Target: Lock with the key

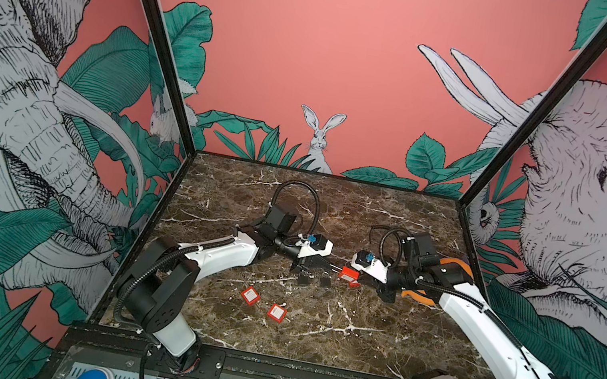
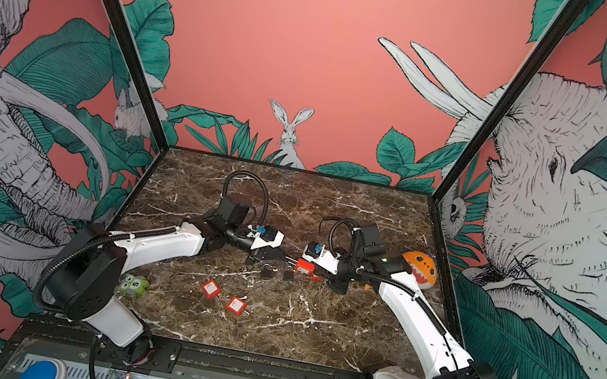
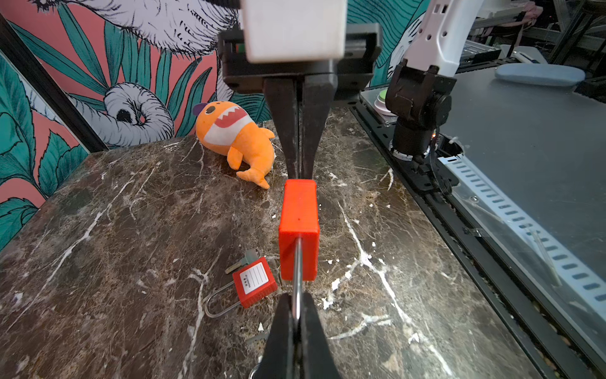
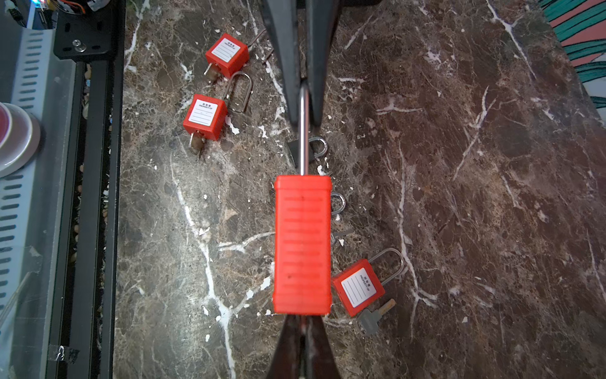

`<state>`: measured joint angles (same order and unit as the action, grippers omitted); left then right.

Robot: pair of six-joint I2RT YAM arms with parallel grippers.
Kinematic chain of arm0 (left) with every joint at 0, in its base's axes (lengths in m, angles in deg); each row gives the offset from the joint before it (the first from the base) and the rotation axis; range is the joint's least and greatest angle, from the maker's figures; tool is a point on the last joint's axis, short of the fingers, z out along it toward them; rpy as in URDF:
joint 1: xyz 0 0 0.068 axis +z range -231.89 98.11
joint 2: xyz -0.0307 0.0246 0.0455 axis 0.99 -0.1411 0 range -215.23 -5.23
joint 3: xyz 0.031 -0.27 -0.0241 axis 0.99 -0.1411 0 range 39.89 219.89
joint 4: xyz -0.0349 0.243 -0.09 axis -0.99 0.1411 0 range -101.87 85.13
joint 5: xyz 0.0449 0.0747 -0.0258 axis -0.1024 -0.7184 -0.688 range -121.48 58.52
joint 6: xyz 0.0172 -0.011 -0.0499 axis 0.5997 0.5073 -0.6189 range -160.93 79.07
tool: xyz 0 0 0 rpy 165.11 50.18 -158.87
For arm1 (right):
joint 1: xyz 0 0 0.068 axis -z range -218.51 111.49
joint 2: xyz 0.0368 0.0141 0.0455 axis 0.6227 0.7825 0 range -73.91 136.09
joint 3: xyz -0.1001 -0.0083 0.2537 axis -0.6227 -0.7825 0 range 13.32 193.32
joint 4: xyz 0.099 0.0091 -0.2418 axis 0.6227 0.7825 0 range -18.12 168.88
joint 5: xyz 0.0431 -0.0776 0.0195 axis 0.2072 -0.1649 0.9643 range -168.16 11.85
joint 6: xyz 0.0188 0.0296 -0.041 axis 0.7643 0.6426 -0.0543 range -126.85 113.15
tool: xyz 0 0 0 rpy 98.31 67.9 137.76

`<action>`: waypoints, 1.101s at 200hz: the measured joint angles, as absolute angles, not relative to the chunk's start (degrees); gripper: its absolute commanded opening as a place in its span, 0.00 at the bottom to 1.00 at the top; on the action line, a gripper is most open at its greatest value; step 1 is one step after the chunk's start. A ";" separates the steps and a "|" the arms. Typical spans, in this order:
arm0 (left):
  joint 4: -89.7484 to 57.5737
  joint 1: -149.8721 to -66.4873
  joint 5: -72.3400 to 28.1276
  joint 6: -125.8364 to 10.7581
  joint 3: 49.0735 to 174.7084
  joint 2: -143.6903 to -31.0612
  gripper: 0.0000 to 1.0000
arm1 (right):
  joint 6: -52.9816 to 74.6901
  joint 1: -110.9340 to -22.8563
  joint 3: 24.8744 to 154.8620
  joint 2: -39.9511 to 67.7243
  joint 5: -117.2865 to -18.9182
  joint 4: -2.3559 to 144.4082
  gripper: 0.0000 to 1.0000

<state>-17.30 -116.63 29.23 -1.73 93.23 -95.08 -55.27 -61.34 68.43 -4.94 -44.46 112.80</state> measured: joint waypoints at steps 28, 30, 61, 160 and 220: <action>-16.12 -116.26 29.03 -0.97 93.41 -95.01 0.00 | -55.14 -60.62 68.03 -5.53 -45.31 113.83 0.00; -15.99 -116.22 28.99 -0.92 93.41 -95.01 0.00 | -55.14 -60.55 68.03 -5.53 -45.40 113.96 0.00; -14.54 -115.80 28.47 -0.09 93.43 -95.01 0.00 | -55.07 -59.66 67.97 -5.53 -45.82 115.67 0.00; 1.78 -115.80 27.81 6.92 103.75 -96.58 0.00 | -47.03 -57.23 61.89 -10.82 -56.16 109.46 0.00; 27.44 -117.96 26.85 13.72 124.79 -110.29 0.00 | -32.52 -56.71 59.25 -16.00 -72.16 103.45 0.00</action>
<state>27.44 -117.96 26.85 13.72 124.79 -110.29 -32.52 -56.71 59.25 -16.00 -72.16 103.45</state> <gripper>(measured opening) 0.056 0.048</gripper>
